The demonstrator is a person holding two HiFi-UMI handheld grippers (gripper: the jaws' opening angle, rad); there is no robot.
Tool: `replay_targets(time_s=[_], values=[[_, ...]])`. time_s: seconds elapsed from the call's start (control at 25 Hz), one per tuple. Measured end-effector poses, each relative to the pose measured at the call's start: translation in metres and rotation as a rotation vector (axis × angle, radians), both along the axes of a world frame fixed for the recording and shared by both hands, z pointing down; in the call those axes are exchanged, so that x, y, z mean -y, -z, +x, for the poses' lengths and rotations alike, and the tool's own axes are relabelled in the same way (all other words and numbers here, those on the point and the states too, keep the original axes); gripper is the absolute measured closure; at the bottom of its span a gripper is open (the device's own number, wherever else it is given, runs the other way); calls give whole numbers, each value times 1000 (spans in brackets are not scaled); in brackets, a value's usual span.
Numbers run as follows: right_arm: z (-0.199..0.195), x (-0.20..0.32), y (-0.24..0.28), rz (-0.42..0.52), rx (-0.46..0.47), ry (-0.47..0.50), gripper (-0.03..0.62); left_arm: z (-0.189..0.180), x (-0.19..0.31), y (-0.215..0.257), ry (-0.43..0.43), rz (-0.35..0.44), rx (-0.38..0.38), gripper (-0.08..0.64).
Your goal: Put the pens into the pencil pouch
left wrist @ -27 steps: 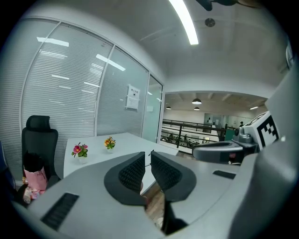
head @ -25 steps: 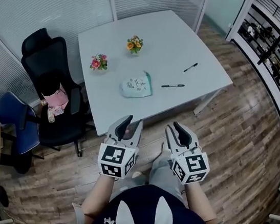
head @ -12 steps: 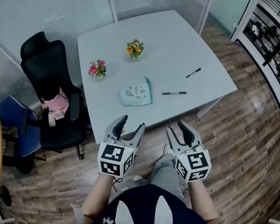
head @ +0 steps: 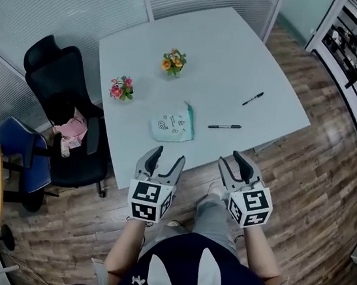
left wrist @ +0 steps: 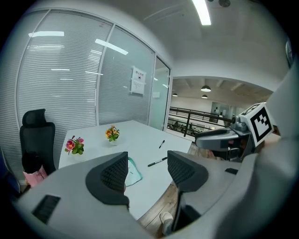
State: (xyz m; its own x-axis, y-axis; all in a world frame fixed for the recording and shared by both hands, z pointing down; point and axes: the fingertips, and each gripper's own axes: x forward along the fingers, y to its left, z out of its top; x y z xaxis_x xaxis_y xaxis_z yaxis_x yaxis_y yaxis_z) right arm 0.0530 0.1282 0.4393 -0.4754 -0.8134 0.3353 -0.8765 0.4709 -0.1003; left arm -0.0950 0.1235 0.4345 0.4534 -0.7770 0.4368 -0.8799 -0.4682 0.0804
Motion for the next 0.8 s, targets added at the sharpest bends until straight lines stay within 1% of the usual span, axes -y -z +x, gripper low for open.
replay_targets(time_s=[0.36, 0.56, 0.8], values=[[28, 42, -18, -39, -39, 50, 416, 21, 37, -21, 41, -75, 15, 305], [49, 61, -38, -90, -64, 82, 411, 33, 58, -36, 78, -130, 22, 305], [67, 93, -52, -118, -66, 127, 408, 42, 88, -53, 143, -166, 41, 307]])
